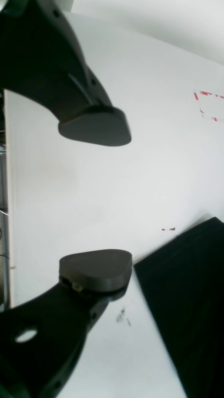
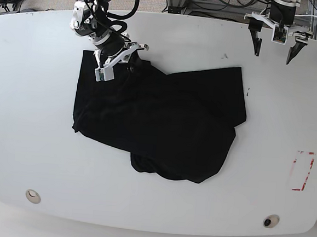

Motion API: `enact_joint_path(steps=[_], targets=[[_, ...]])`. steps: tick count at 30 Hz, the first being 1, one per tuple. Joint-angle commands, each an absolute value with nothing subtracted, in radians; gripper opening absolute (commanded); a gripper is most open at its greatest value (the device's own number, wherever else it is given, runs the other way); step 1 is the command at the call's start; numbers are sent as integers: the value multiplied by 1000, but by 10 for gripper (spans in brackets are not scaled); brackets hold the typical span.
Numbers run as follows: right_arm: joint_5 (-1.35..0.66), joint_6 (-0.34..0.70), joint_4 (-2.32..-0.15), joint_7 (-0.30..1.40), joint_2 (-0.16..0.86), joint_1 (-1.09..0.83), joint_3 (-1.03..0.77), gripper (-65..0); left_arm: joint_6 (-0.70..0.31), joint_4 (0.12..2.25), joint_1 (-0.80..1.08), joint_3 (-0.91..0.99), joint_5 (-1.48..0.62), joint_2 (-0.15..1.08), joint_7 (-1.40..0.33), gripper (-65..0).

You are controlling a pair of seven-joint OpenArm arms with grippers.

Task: Fold the T-shirt properly
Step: 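Lower the right gripper onto the black shirt's edge and grasp it, then drag the grasped shirt edge away from the shirt with the right gripper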

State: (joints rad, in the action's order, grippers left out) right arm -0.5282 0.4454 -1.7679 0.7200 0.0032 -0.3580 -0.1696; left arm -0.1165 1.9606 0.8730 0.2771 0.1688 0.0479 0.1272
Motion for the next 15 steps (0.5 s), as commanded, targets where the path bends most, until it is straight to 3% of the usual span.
enact_joint_path(steps=[1, 15], targets=[[-555, 456, -1854, 696, 5, -354, -171, -650, -110, 1975, 846, 274, 165, 51, 143, -160], [-558, 456, -2005, 696, 73, -249, -173, -650, -110, 1974, 449, 219, 91, 8, -394, -157]])
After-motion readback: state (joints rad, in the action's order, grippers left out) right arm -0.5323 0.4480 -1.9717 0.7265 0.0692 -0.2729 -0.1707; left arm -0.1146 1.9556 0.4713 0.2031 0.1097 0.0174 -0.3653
